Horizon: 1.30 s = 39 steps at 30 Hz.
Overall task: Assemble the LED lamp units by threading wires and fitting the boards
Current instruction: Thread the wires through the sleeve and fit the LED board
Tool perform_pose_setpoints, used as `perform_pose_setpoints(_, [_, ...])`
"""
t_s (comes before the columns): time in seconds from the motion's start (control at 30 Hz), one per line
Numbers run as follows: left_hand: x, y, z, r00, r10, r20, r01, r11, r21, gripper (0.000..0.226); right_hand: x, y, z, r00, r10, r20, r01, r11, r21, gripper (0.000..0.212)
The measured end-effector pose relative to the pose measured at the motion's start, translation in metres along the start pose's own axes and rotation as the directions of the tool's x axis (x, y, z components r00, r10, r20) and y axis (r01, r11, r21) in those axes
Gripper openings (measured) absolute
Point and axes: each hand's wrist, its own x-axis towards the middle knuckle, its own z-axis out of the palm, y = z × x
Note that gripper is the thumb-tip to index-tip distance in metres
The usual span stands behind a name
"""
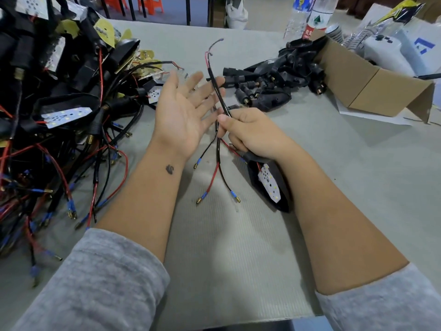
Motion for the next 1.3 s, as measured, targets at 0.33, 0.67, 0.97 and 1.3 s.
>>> perform_pose_setpoints(0.33, [0.005, -0.002, -0.001, 0.965, 0.099, -0.245, -0.093, 0.995, 0.033, 0.044, 0.002, 0.007, -0.004, 1.000, -0.018, 0.013, 0.017, 1.000, 0.026, 0.019])
perform_pose_setpoints(0.67, [0.001, 0.000, -0.001, 0.944, 0.145, -0.295, -0.202, 0.964, -0.175, 0.035, 0.004, 0.012, -0.009, 1.000, 0.001, 0.021, -0.002, 0.998, 0.066, 0.024])
perform_pose_setpoints(0.97, [0.006, -0.002, -0.006, 0.893, 0.209, -0.398, -0.275, 0.954, -0.116, 0.035, -0.001, 0.006, -0.010, 0.992, 0.020, 0.122, -0.024, 0.999, 0.031, 0.028])
perform_pose_setpoints(1.3, [0.009, 0.008, -0.019, 0.946, 0.009, -0.324, -0.118, 0.941, -0.318, 0.035, 0.003, 0.013, 0.002, 0.948, 0.000, -0.318, -0.011, 0.999, -0.033, 0.026])
